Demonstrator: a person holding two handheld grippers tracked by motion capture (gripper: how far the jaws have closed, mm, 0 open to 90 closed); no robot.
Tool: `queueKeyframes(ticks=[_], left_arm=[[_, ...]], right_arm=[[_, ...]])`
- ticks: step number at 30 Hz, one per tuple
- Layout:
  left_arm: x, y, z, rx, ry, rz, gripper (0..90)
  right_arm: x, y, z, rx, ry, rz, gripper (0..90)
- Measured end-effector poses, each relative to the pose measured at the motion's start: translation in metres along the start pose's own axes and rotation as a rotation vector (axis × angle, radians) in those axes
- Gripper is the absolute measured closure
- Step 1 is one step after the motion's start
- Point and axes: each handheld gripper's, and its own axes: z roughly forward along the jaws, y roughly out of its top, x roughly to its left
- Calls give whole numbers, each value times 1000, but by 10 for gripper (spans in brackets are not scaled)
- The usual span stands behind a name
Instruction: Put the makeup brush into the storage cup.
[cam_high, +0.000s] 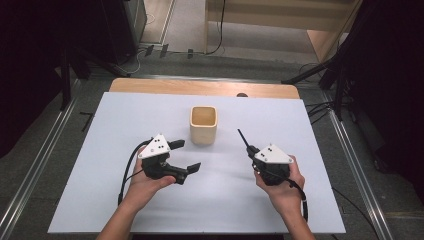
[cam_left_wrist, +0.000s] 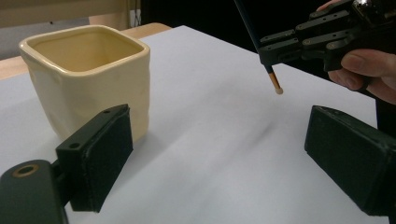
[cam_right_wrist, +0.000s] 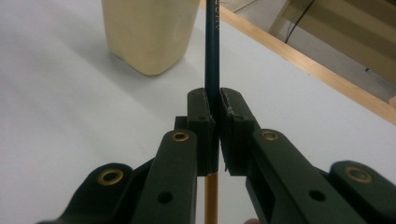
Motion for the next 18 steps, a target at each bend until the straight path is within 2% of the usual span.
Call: queueKeyframes(ticks=[4,10,15,18], left_arm=[[0,1,1,7,5,-22,134],[-4,5,2,29,-7,-49,187],[-6,6,3,30,-30,-58,222],[-6,7,4,31,-51,-73,277]], right_arm=[[5,1,0,-22,0,-46,849],[15,2,4,-57,6,-141,849],[23,3,5,-78,19,-192,849],[28,4,7,-81,29,-222,849]])
